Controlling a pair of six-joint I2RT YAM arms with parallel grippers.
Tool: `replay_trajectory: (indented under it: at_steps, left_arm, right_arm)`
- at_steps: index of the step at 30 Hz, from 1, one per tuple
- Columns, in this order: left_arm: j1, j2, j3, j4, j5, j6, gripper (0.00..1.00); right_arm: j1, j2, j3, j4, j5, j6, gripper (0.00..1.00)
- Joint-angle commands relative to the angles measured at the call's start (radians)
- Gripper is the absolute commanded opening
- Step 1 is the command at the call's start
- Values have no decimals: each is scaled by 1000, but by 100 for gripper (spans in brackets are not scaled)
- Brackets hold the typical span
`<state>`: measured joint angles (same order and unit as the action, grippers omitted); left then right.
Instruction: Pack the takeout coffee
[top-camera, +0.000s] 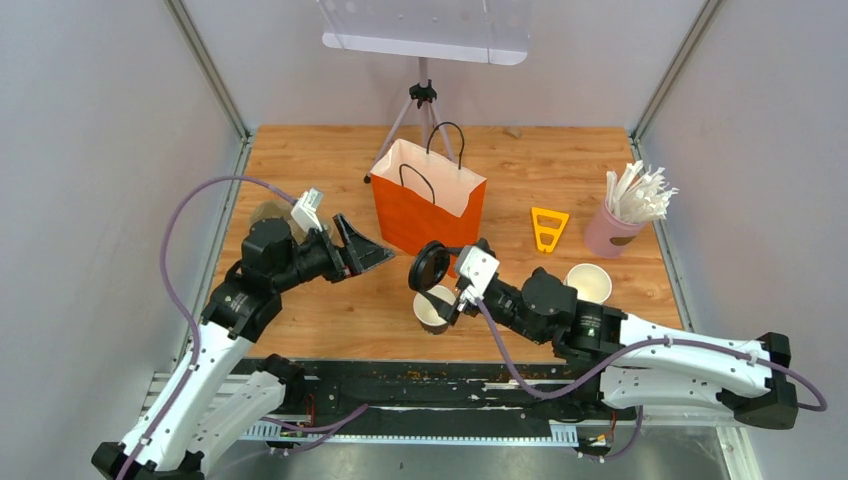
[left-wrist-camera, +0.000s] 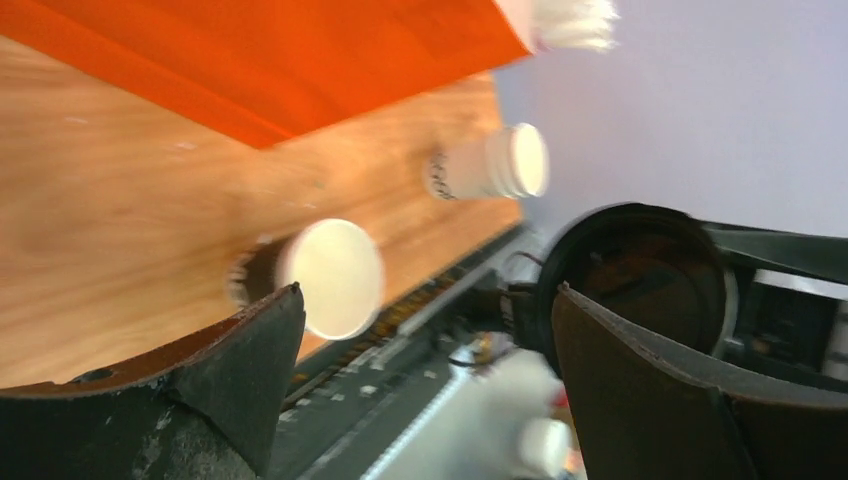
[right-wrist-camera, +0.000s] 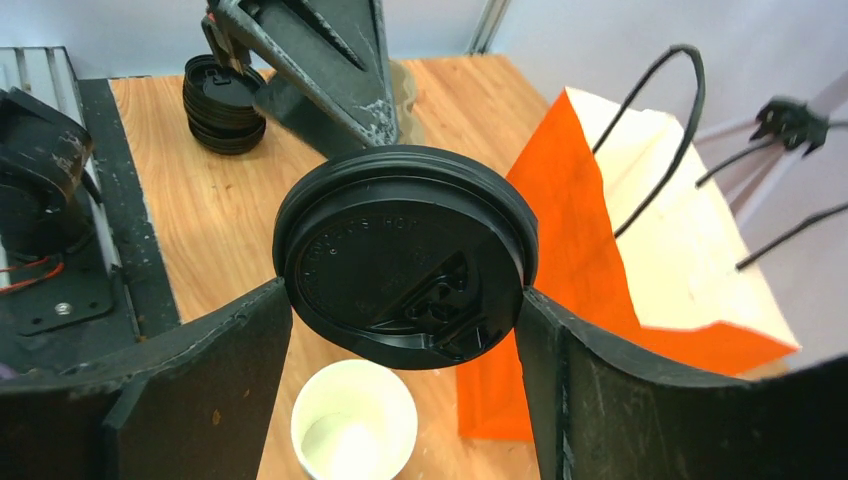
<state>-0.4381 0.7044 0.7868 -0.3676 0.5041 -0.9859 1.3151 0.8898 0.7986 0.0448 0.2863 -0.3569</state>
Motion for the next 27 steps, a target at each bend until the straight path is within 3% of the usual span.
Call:
replay_trajectory:
  at_steps: [1,9,15,21,27]
  left_arm:
    - [-4,14,119,-377,-323,348,100]
    - [-4,-83,116,-480,-658,398,100]
    - [-4,-164,67,-492,-687,374,99]
    - [-4,-197,29,-503,-698,334,98]
    - [-4,-259,4,-497,-741,305,97]
  right_arm:
    - [6,2,134,-339,91,253,75]
    - [3,251,439,-869,114,436,77]
    - [-30,495,650,-1123,21,450,80]
    - [-98,653,750,-1213,-84,421,81]
    - [-177,713,782,-1216,-156,391,81]
